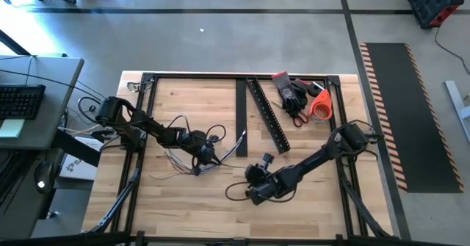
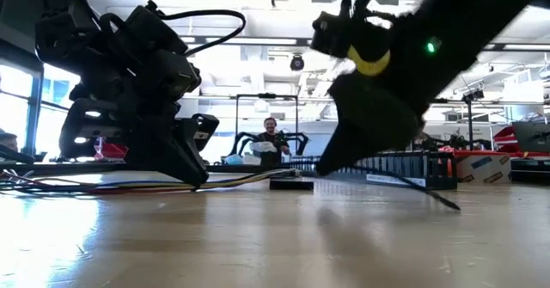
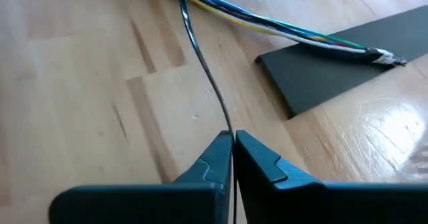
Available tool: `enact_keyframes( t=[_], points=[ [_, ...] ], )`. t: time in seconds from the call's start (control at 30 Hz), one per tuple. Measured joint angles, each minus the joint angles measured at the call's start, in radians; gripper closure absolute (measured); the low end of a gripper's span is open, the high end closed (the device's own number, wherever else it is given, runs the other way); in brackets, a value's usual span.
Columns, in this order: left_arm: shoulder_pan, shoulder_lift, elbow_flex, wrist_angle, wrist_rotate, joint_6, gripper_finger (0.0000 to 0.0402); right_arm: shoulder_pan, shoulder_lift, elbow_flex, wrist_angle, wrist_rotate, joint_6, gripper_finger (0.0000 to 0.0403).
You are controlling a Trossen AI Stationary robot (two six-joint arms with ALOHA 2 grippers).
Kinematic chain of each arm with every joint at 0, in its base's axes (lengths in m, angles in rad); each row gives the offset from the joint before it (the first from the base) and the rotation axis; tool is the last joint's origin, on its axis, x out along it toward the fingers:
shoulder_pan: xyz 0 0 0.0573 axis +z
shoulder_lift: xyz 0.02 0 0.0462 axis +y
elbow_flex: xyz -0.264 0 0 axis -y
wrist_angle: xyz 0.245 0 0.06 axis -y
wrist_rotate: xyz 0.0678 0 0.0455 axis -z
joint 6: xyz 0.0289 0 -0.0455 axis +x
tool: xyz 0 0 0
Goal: Ziptie cables
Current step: Wrap the black zip tie around the cable wires
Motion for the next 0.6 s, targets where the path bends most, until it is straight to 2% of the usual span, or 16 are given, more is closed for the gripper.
enact_keyframes(
  t=[0.17,0.3,0.4,0.5,0.6],
  points=[
    [0.000,0.000,0.000,0.003,-0.001,0.000,0.0391,-0.047,-0.055,0.000,0.000,-0.059,-0.034,0.0343],
    [0.000,0.001,-0.001,0.009,-0.001,0.000,0.0391,-0.082,-0.038,0.000,0.278,-0.080,-0.194,0.0272],
    [0.000,0.002,-0.002,0.017,-0.003,0.000,0.0388,-0.111,0.033,0.000,0.524,-0.172,-0.334,0.0230],
    [0.000,0.002,-0.002,0.020,-0.004,0.000,0.0388,-0.140,0.109,-0.002,0.686,-0.191,-0.394,0.0211],
    [0.000,0.002,-0.002,0.021,-0.004,0.000,0.0387,-0.165,0.155,-0.002,0.741,-0.191,-0.393,0.0213]
  ],
)
